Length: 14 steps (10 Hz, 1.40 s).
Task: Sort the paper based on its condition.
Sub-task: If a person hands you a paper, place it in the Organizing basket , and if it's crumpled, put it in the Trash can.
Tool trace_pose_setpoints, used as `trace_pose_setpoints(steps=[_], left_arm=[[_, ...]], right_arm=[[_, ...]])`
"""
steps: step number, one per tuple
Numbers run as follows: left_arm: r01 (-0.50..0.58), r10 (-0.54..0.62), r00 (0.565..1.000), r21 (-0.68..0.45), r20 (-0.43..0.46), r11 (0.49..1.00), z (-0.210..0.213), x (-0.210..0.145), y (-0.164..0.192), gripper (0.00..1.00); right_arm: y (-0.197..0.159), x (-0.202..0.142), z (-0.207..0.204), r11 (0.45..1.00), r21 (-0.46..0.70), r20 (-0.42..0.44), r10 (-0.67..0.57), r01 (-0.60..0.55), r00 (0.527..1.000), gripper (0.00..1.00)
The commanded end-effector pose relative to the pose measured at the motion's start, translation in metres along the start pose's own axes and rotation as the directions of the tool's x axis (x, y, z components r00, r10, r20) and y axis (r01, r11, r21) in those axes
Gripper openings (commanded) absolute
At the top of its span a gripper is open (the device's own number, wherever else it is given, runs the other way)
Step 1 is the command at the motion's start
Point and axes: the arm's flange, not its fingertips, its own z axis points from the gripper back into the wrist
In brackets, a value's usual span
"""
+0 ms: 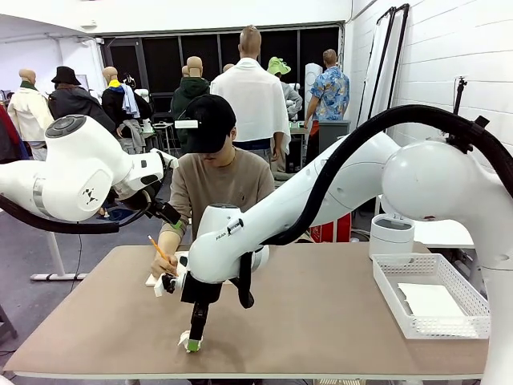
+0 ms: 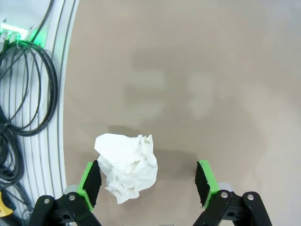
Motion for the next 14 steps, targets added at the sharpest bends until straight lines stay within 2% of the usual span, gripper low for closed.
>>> trace_pose_setpoints(steps=[1, 2, 3, 5, 7, 8, 14], left_arm=[[0.003, -0.003, 1.000, 0.000, 0.000, 1.000, 0.0000, -0.0003, 0.0007, 1.00], [0.003, -0.003, 1.000, 0.000, 0.000, 1.000, 0.0000, -0.0003, 0.0007, 1.00], [0.003, -0.003, 1.000, 0.000, 0.000, 1.000, 0.0000, -0.0003, 0.0007, 1.00], [0.003, -0.003, 1.000, 0.000, 0.000, 1.000, 0.0000, -0.0003, 0.0007, 1.00], [0.003, -0.003, 1.000, 0.000, 0.000, 1.000, 0.0000, -0.0003, 0.0007, 1.00], [0.003, -0.003, 1.000, 0.000, 0.000, 1.000, 0.0000, -0.0003, 0.0007, 1.00], [0.003, -0.003, 1.000, 0.000, 0.000, 1.000, 0.0000, -0.0003, 0.0007, 1.00]], right_arm=[[-0.0019, 0.0095, -0.0009, 1.000, 0.001, -0.027, -0.003, 0.003, 1.000, 1.00], [-0.0012, 0.0098, -0.0009, 1.000, 0.011, -0.014, -0.005, 0.005, 1.000, 0.90], [-0.0023, 0.0101, -0.0016, 1.000, 0.008, -0.015, 0.003, -0.002, 1.000, 0.73], [-0.0027, 0.0116, -0.0024, 1.000, 0.025, -0.008, 0.001, -0.001, 1.000, 0.70], [-0.0036, 0.0103, -0.0015, 1.000, 0.022, -0.006, -0.007, 0.007, 1.000, 0.34], [-0.0031, 0.0101, -0.0014, 1.000, 0.020, -0.003, -0.008, 0.008, 1.000, 0.28], [-0.0030, 0.0077, 0.0044, 0.999, 0.035, 0.053, -0.008, 0.006, 0.999, 0.28]])
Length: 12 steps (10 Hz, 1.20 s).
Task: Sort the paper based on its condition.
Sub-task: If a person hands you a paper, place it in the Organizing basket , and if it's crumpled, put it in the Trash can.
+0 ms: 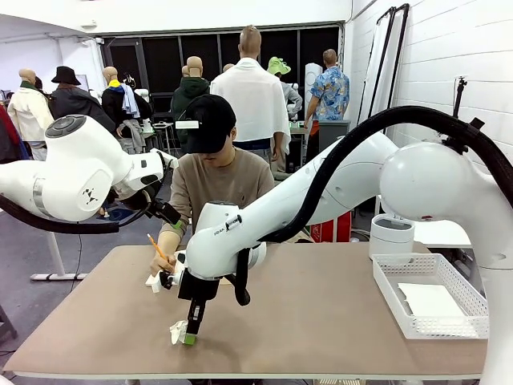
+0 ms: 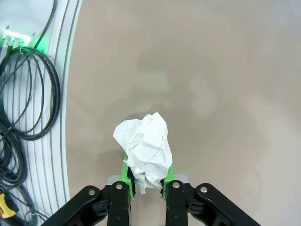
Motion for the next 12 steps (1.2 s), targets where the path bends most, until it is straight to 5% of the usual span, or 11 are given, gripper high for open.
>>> trace_pose_setpoints(steps=[1, 3, 7, 12], left_arm=[[0.003, -0.003, 1.000, 0.000, 0.000, 1.000, 0.000, 0.000, 0.001, 1.00], [0.003, -0.003, 1.000, 0.000, 0.000, 1.000, 0.000, 0.000, 0.001, 1.00], [0.003, -0.003, 1.000, 0.000, 0.000, 1.000, 0.000, 0.000, 0.001, 1.00], [0.003, -0.003, 1.000, 0.000, 0.000, 1.000, 0.000, 0.000, 0.001, 1.00]], right_arm=[[0.003, -0.001, 0.004, 1.000, 0.027, 0.053, 0.003, -0.004, 0.999, 0.28], [0.000, -0.008, 0.011, 0.999, 0.032, 0.094, -0.019, 0.016, 0.995, 0.00], [0.003, -0.055, 0.044, 0.992, 0.006, 0.187, -0.122, 0.123, 0.975, 0.00], [0.031, -0.162, 0.172, 0.882, -0.136, 0.336, -0.388, 0.451, 0.859, 0.00]])
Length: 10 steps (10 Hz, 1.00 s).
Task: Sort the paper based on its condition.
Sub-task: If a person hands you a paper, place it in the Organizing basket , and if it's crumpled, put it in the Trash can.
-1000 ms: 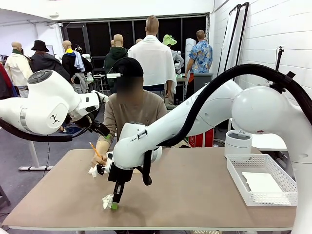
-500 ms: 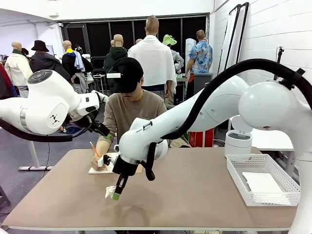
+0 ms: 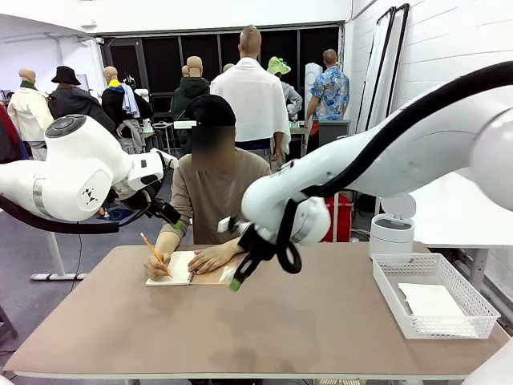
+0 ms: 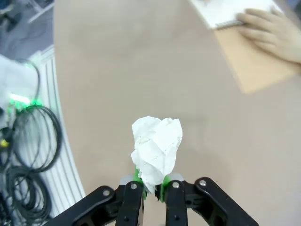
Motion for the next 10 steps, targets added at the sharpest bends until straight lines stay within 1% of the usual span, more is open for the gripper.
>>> trace_pose_setpoints(steps=[1, 2, 3, 5, 6, 7, 10], left_arm=[[0.004, -0.004, 1.000, 0.000, 0.000, 1.000, 0.000, 0.000, 0.000, 1.00], [0.004, -0.004, 1.000, 0.000, 0.000, 1.000, 0.000, 0.000, 0.000, 1.00], [0.004, -0.004, 1.000, 0.000, 0.000, 1.000, 0.000, 0.000, 0.000, 1.00], [0.004, -0.004, 1.000, 0.000, 0.000, 1.000, 0.000, 0.000, 0.000, 1.00], [0.004, -0.004, 1.000, 0.000, 0.000, 1.000, 0.000, 0.000, 0.000, 1.00], [0.004, -0.004, 1.000, 0.000, 0.000, 1.000, 0.000, 0.000, 0.000, 1.00], [0.004, -0.004, 1.000, 0.000, 0.000, 1.000, 0.000, 0.000, 0.000, 1.00]], right_arm=[[0.008, -0.027, 0.058, 0.992, -0.101, -0.010, -0.081, 0.079, 0.997, 0.00], [0.005, -0.028, 0.084, 0.977, -0.162, -0.003, -0.138, 0.136, 0.990, 0.00], [0.002, -0.028, 0.104, 0.964, -0.192, 0.006, -0.186, 0.183, 0.983, 0.00], [-0.002, -0.029, 0.130, 0.938, -0.204, 0.015, -0.284, 0.281, 0.959, 0.00], [0.009, -0.025, 0.130, 0.932, -0.243, -0.014, -0.282, 0.271, 0.959, 0.00], [-0.010, -0.034, 0.132, 0.949, -0.215, 0.037, -0.227, 0.230, 0.973, 0.00], [-0.010, -0.034, 0.132, 0.949, -0.215, 0.037, -0.227, 0.230, 0.973, 0.00]])
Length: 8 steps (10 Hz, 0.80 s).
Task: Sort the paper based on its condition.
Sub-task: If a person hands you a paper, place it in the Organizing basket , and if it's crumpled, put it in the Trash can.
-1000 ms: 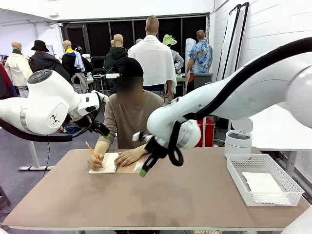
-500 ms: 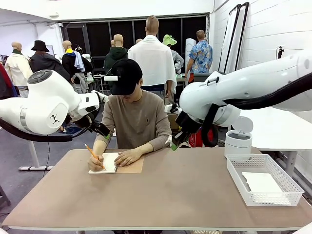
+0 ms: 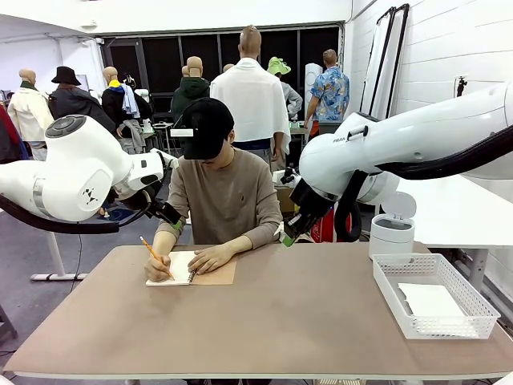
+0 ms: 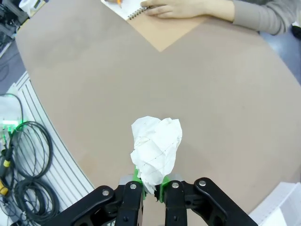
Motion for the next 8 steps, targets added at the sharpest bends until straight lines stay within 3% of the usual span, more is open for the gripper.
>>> trace_pose_setpoints(steps=[1, 3, 5, 8], left_arm=[[0.003, -0.003, 1.000, 0.000, 0.000, 1.000, 0.000, 0.000, 0.001, 1.00], [0.003, -0.003, 1.000, 0.000, 0.000, 1.000, 0.000, 0.000, 0.001, 1.00], [0.003, -0.003, 1.000, 0.000, 0.000, 1.000, 0.000, 0.000, 0.001, 1.00], [0.003, -0.003, 1.000, 0.000, 0.000, 1.000, 0.000, 0.000, 0.001, 1.00]], right_arm=[[0.001, 0.000, 0.000, 1.000, -0.005, -0.003, -0.001, 0.001, 1.000, 0.00], [-0.053, 0.027, 0.023, 0.957, -0.145, 0.127, -0.233, 0.251, 0.964, 0.00], [-0.094, 0.045, 0.055, 0.900, -0.220, 0.200, -0.336, 0.377, 0.920, 0.00], [-0.164, 0.050, 0.093, 0.697, -0.385, 0.330, -0.508, 0.605, 0.796, 0.00]])
